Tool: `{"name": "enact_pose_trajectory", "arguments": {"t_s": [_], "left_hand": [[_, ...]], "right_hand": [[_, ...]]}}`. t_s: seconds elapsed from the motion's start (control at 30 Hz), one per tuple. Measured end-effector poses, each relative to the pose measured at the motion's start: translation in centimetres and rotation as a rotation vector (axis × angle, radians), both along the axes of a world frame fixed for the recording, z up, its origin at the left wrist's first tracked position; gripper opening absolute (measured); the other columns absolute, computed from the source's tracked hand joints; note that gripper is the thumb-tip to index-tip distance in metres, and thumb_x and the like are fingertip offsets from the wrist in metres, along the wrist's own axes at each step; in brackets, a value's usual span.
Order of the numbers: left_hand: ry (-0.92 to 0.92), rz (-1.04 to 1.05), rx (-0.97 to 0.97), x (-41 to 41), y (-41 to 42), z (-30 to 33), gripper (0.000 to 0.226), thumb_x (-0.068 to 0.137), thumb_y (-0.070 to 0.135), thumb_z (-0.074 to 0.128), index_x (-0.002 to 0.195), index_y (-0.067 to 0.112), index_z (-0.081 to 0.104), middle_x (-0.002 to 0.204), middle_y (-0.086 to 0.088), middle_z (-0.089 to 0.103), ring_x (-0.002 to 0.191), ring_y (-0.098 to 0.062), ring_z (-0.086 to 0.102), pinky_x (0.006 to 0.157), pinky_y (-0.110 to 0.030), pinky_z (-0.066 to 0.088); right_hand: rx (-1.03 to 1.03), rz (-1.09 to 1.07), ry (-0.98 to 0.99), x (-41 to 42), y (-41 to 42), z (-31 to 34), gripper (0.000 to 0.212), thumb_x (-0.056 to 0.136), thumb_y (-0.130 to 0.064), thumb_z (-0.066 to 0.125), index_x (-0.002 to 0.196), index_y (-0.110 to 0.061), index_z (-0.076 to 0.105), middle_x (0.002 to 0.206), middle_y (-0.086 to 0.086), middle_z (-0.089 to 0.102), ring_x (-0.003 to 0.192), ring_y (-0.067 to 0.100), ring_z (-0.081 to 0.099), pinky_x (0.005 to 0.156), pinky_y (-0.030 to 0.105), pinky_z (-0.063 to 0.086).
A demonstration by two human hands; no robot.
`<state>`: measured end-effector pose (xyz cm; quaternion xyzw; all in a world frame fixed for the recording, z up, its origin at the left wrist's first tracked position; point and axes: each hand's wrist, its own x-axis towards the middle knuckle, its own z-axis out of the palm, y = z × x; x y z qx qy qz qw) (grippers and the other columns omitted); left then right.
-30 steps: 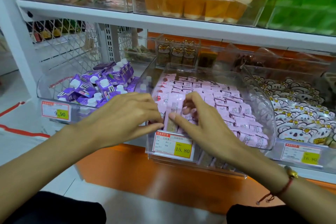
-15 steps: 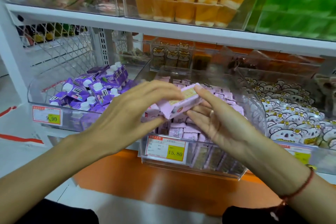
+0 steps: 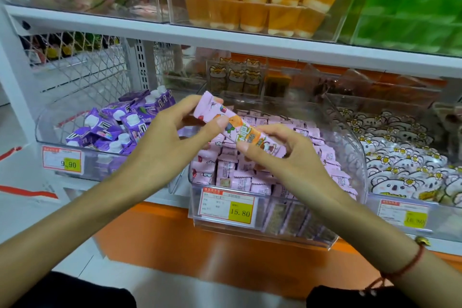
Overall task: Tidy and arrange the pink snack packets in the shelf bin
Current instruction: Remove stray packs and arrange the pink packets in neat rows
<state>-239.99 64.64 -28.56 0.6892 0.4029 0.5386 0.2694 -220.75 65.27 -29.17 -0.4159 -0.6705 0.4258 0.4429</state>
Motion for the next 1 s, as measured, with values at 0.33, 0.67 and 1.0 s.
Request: {"name": "enact_pose_trajectory", "arguments": {"t_s": [0.33,0.67,1.0], "left_hand": [[0.199,0.007,0.034,-1.9,-0.4,0.4,0.032,0.08,0.046,0.06,0.108,0.036,0.05,0.106,0.019,0.065,0.1,-0.003,0.062,0.084,-0.017,0.048],[0.275,-0.064,0.036,-2.8,-0.4,0.8,0.023,0.086,0.035,0.063,0.106,0.03,0.055,0.101,0.014,0.065,0.097,-0.004,0.064,0.088,-0.019,0.05],[0.94,0.048,0.263,-0.6,0.1,-0.8,0.038,0.086,0.051,0.055,0.117,0.03,0.063,0.112,0.014,0.053,0.099,0.001,0.039,0.079,-0.028,0.043]], "right_hand": [[0.323,-0.047,-0.732,-1.1,0.9,-1.3,0.028,0.074,-0.046,0.074,0.08,-0.029,0.052,0.084,-0.014,0.045,0.087,0.01,0.042,0.067,0.03,0.037],[0.199,0.074,-0.775,0.9,1.6,0.0,0.01,0.075,-0.038,0.074,0.082,-0.031,0.074,0.091,-0.011,0.056,0.079,0.0,0.051,0.074,0.028,0.045],[0.202,0.098,-0.689,1.4,1.8,-0.6,0.009,0.074,-0.042,0.072,0.08,-0.036,0.071,0.088,-0.01,0.057,0.079,0.002,0.052,0.072,0.03,0.044]]}}
